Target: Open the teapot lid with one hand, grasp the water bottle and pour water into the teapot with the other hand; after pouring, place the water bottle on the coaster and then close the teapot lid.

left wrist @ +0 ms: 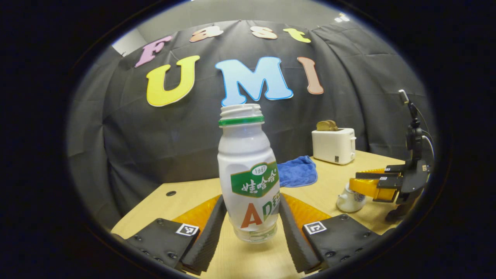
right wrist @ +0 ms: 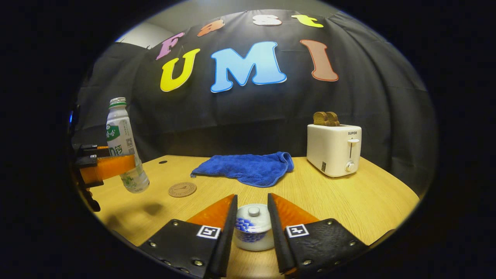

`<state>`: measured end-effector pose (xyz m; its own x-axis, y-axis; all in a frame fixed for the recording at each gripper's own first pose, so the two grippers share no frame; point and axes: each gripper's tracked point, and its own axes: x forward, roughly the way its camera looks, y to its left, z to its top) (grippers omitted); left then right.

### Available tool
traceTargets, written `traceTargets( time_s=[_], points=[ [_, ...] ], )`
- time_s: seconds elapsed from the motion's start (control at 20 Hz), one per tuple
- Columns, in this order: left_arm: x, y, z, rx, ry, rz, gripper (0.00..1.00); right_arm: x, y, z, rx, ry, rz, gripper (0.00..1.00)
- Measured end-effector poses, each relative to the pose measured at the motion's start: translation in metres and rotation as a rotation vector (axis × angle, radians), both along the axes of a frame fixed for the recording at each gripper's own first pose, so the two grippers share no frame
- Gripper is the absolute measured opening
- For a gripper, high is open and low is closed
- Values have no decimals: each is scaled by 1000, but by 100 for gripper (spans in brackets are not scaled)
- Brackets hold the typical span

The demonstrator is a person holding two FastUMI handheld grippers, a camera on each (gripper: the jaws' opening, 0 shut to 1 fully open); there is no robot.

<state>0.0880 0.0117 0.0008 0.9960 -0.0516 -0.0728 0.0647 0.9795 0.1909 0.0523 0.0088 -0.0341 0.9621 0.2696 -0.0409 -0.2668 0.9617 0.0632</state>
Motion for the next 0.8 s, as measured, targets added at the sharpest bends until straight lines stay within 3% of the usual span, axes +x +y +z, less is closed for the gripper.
traceTargets(
  time_s=[0.05,0.15,0.2,0.25,0.8],
  points=[
    [0,1,1,-1,-1,0,89,-1,1,3,8,-11,6,62],
    [3,0,3,-2,-3,3,89,-4,0,8,17,-32,8,69],
    [5,1,5,-2,-4,6,83,-4,-1,11,16,-41,3,73],
    [8,2,6,-3,-6,7,89,-4,-2,13,16,-48,0,74],
    [72,30,-9,-110,57,41,89,-12,-4,27,18,-104,-8,74]
  ],
)
